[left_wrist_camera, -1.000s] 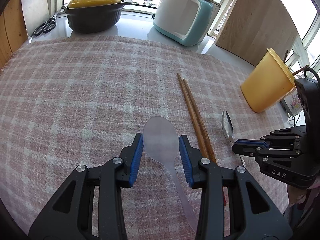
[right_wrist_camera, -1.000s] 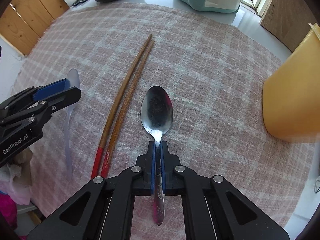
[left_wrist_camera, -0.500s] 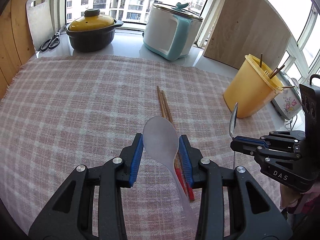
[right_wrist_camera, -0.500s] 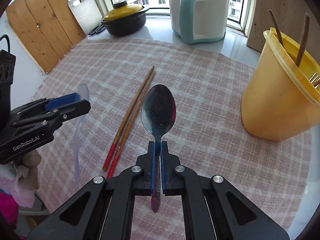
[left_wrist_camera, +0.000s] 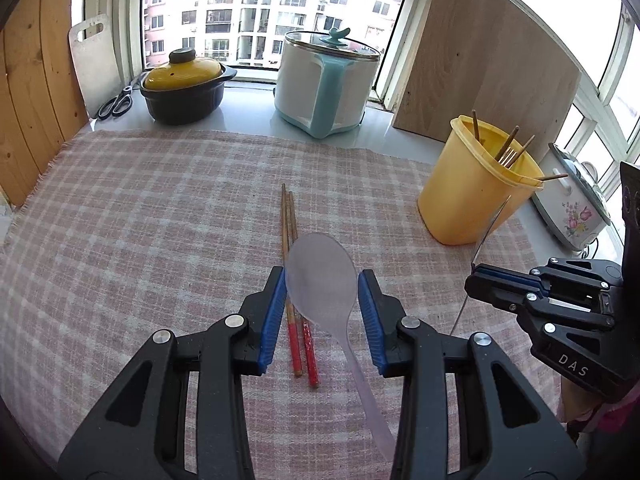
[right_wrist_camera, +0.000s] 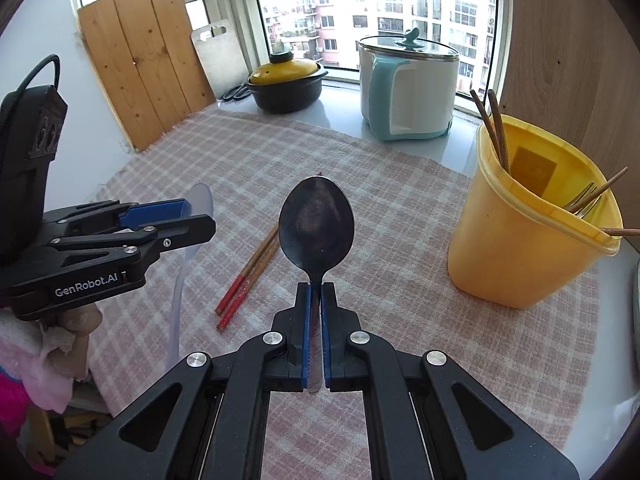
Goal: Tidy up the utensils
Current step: 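Lift the clear spoon with the left tool while the right tool lifts the steel spoon toward the container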
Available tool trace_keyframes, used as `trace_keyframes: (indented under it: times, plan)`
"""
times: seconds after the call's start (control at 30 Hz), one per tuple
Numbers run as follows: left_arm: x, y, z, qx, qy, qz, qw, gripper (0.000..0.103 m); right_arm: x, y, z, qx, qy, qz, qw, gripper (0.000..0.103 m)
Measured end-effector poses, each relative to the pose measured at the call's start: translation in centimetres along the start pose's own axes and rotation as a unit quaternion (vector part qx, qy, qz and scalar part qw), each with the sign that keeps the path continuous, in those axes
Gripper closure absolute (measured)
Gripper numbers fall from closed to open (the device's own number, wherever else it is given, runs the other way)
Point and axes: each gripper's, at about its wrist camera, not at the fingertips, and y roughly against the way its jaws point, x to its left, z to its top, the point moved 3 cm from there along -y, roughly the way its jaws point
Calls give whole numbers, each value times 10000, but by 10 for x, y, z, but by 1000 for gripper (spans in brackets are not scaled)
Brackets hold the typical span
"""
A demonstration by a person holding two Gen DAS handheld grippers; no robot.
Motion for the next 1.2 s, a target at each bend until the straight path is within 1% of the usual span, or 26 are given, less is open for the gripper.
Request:
trace_keyframes:
  times: [0.2, 0.5, 0.67, 0.9, 1.2]
  plan:
    - [-19, 17, 7, -202, -42, 44, 9998, 66, -6, 22, 3, -265, 131, 12, 9996, 100]
    - [-52, 33, 39, -588, -186, 7, 9981, 66, -30, 65, 19, -634, 135, 23, 9979, 100]
    - [-74, 35, 70, -826, -286, -38, 9962, 66, -50, 86, 31, -819, 80, 11, 9966, 100]
    - [-105, 35, 119, -1185, -440, -91, 9919, 66, -84, 107, 57, -1037, 28, -54, 9946, 100]
    - [-140, 14, 170, -1402, -488, -74, 9889, 66, -118, 116, 88, -1269, 79, -205, 9917, 100]
